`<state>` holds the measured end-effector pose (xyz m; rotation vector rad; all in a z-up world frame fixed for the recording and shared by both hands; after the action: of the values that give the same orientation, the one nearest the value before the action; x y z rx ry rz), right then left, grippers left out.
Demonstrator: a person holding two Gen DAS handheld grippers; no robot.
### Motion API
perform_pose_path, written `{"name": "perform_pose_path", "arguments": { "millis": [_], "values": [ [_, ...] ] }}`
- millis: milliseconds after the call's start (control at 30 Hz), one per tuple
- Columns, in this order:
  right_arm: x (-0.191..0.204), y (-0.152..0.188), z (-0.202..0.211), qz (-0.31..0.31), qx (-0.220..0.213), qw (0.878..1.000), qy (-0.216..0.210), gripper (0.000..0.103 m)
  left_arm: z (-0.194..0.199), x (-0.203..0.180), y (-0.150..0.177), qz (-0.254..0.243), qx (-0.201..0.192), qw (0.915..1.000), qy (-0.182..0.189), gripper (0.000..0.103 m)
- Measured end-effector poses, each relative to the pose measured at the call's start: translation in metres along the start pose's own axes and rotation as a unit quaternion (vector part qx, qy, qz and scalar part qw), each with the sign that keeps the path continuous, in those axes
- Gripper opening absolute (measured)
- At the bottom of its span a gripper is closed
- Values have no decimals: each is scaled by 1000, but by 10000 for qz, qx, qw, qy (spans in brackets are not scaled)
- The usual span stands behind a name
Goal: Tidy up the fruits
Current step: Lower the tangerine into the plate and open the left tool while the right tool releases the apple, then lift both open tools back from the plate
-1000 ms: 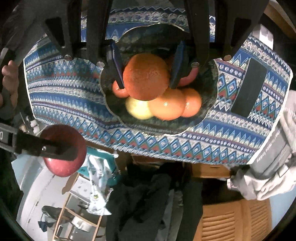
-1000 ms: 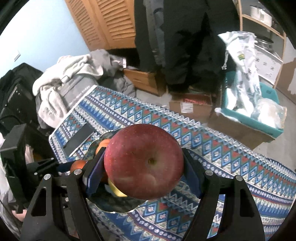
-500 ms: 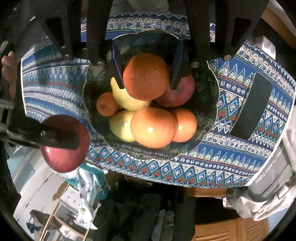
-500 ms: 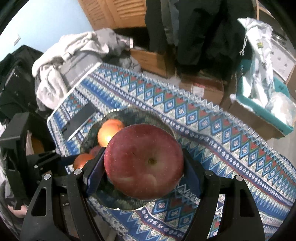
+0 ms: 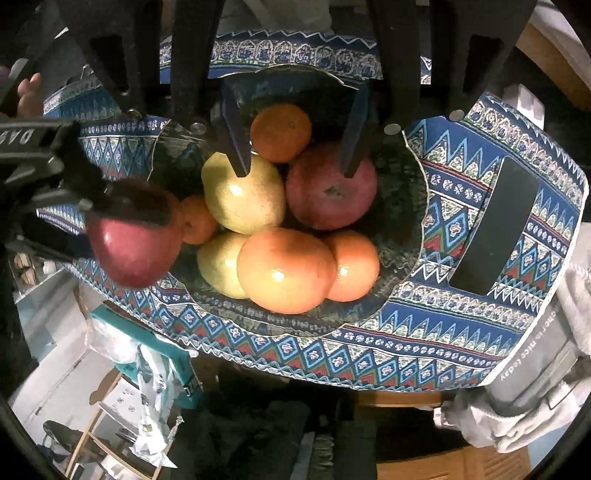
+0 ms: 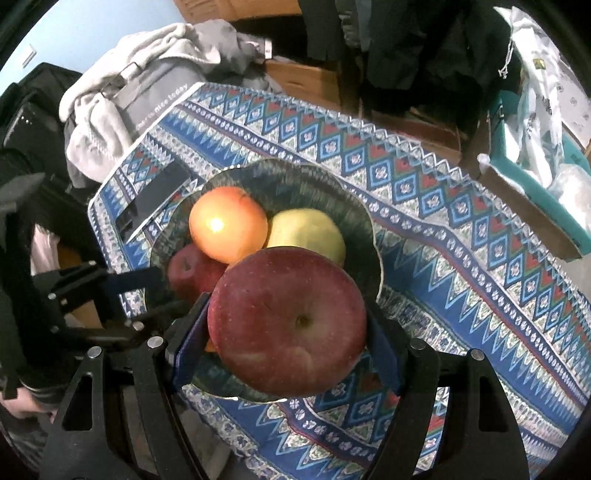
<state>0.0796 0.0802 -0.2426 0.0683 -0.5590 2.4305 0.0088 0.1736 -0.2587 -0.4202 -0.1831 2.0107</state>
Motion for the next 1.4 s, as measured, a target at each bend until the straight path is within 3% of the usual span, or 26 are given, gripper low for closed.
{"name": "perform_pose_path", "arguments": {
  "millis": [533, 867, 1100, 1200, 1400],
  "values": [
    [3, 19, -27, 26, 407, 9992, -27, 78, 10, 3, -4, 27, -126, 9997, -185, 65],
    [-9, 3, 12, -72, -170, 9997, 181, 78, 25, -1, -10, 13, -269, 9995, -142, 66],
    [-11, -12, 48, -31, -629, 9969, 467, 78, 45, -11, -18, -69, -520, 9986, -78, 71],
    [-10, -16, 62, -28, -798, 9952, 557, 78, 55, -16, -21, -65, -634, 9980, 29, 78],
    [-12, -19, 89, -33, -1044, 9915, 780, 78, 71, -25, -26, -150, -853, 9962, 34, 79]
  ]
}}
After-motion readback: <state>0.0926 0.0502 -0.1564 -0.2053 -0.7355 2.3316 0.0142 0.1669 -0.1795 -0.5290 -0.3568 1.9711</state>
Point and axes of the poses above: each gripper's, at about its wrist camera, not at the fingertips, and z roughly against the way its jaws point, x to its left, y to its underside, the point moved 6 cm from there along -z, roughly the way its jaws point, and after that the axes turned 9 degrees about z, right-handed, at the moved point
